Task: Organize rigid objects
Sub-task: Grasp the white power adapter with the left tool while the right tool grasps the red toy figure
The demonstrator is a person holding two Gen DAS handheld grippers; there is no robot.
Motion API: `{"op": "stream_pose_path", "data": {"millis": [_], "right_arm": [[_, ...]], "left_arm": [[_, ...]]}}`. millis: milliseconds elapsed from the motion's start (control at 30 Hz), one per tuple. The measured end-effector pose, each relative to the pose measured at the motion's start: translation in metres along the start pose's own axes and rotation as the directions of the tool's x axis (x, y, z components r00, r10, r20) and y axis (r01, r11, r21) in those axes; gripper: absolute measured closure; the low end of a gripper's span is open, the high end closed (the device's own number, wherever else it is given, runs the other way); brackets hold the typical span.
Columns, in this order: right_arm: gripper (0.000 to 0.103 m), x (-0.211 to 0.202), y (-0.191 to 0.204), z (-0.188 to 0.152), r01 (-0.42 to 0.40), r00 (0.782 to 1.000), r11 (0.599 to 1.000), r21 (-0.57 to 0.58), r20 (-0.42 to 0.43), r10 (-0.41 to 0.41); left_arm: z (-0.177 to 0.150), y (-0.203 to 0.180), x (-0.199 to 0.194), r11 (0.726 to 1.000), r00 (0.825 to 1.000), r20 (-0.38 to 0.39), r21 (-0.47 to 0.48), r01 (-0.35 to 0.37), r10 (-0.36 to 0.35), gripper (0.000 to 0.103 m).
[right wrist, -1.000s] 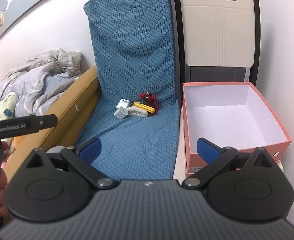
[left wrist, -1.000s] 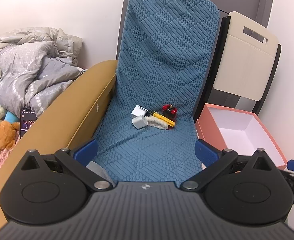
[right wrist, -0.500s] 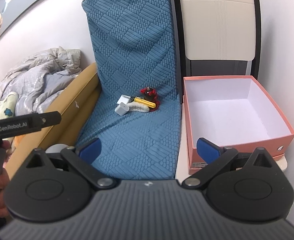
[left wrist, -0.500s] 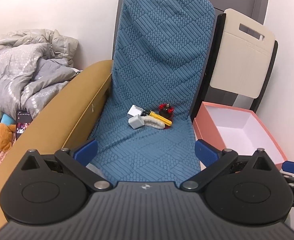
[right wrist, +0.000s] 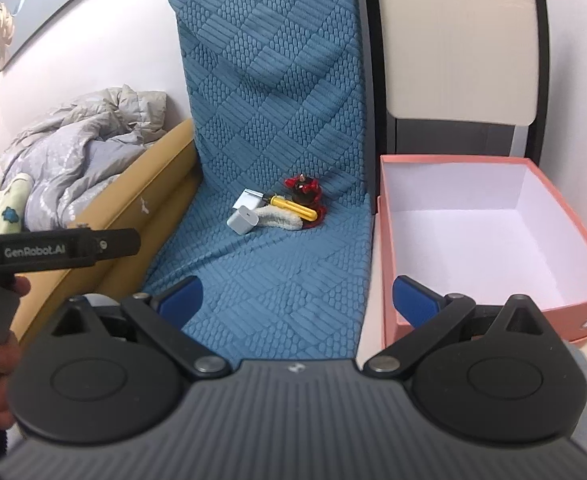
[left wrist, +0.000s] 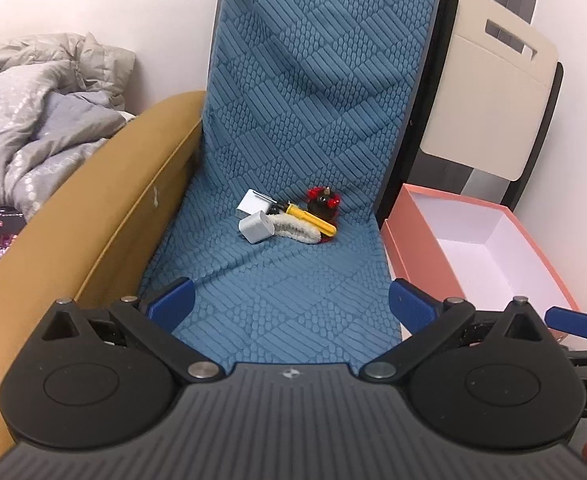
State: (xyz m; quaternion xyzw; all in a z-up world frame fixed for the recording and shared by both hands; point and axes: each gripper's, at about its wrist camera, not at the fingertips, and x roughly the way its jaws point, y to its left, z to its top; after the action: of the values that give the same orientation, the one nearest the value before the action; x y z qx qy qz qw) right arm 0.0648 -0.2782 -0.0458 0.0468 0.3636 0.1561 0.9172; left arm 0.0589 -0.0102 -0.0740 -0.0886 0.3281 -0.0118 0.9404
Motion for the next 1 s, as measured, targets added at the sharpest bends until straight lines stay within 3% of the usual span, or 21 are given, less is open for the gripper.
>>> {"op": "stream_pose_path", "data": {"millis": [267,367,667,1000], "right_arm": [[0.0,0.045,-0.006,0.01,0.0,1.0,1.0,-0.004,0.006,0.0],[0.006,0.065,-0.01,0.015,-0.024,1.0,1.0,0.011,-0.002,0.024],[0.006,0.131,-0.015,0.029,-0.054,0.998,0.998,0.017,-0.028,0.055],[0.011,0.204,-0.017,0.064,-0.064,0.998,0.998,0.006,-0.02,0.064]], "left_arm": [[0.008,0.014,0.057,1.0,0.999,-0.037,-0.025,0.013,-0.013,0.0],[0.011,0.018,0.081,0.999,0.999,-0.038,-0.037,0.026,-0.028,0.0],[0.013,0.019,0.163,0.999,0.996,-0.069,-0.009,0.053,-0.054,0.0],[0.026,0.047,0.231,0.999,0.997,-0.063,-0.029,0.042,-0.043,0.0]]}}
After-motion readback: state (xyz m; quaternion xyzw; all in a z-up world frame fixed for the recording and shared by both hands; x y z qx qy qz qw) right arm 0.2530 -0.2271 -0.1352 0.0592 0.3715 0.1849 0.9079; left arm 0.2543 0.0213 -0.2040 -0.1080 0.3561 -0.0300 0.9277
